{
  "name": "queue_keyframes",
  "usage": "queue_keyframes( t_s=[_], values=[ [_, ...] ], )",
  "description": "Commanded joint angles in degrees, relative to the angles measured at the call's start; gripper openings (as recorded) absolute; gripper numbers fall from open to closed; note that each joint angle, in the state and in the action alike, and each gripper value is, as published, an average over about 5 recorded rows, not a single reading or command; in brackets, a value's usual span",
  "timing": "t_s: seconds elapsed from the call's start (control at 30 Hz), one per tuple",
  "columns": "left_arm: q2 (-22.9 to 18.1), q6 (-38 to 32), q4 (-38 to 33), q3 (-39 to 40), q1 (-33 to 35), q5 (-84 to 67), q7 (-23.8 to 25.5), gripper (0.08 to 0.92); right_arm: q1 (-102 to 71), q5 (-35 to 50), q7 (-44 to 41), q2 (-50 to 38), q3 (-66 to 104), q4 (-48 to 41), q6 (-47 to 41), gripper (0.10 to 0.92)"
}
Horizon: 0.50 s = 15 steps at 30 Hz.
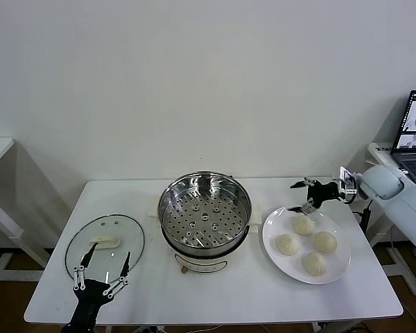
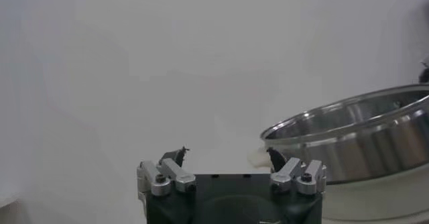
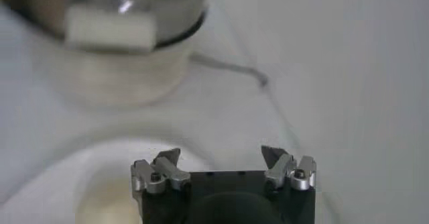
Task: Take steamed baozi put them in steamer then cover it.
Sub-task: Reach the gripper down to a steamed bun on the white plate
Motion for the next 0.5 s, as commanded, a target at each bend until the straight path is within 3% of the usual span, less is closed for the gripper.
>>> queue_keyframes(
  t_s=[0.03, 0.5],
  values=[
    [-0.3, 0.0, -0.1, -0.3, 0.5, 0.0, -0.1, 0.823, 7.6, -15.1, -10.5, 5.2, -7.5, -7.7, 2.1, 0.823],
    [-0.8, 0.1, 0.0, -0.5, 1.1, 0.3, -0.5, 0.823, 5.3, -21.7, -8.6, 10.3, -5.4, -12.8, 3.5, 0.823]
  ],
)
